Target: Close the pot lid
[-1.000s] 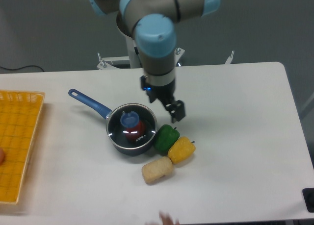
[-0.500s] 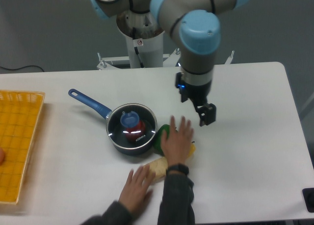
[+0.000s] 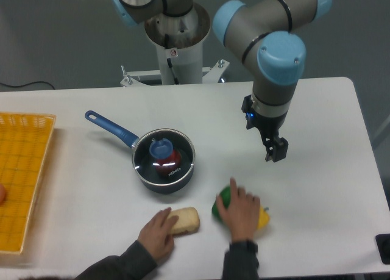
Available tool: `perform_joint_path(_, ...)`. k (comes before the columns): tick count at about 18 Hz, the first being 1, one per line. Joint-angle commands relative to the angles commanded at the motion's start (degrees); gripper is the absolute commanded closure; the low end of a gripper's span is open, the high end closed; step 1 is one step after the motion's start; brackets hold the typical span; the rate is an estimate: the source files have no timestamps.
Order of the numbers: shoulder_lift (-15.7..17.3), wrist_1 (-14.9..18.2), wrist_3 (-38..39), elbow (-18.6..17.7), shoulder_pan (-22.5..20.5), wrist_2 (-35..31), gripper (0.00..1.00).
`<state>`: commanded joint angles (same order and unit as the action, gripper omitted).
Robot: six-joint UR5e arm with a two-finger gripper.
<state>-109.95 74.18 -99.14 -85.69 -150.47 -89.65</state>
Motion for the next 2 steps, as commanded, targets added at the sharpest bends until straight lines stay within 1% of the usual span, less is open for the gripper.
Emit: perform_joint_path(2, -0.27, 0.0, 0.0, 0.26, 0.0, 0.0, 0.0)
